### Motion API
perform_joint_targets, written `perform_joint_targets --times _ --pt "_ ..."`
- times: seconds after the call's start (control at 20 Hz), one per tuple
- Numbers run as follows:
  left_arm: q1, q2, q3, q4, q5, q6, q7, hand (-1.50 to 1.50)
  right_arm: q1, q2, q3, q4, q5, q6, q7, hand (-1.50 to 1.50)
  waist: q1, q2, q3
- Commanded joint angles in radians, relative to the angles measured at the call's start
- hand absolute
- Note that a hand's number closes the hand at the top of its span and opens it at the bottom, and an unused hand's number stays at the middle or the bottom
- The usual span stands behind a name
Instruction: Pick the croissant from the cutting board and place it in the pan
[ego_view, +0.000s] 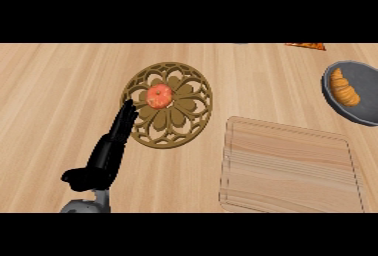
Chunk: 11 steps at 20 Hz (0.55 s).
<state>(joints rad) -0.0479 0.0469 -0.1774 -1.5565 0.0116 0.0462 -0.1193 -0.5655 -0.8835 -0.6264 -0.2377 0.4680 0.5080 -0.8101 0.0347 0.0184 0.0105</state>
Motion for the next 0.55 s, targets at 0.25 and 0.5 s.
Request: perform_joint_targets --times 0.25,0.5 --pt "-0.003 0.004 0.014 0.011 0.004 -0.004 -0.012 0.0 0.054 -0.017 0.038 -0.001 -0.007 0.157 -0.194 -1.5 -0.004 -0.002 -0.001" --pt "-0.036 0.014 0.026 0.005 0.014 -0.012 0.031 0.0 0.064 0.007 0.051 -0.02 -0.01 0.041 -0.232 -1.5 0.0 0.0 0.0"
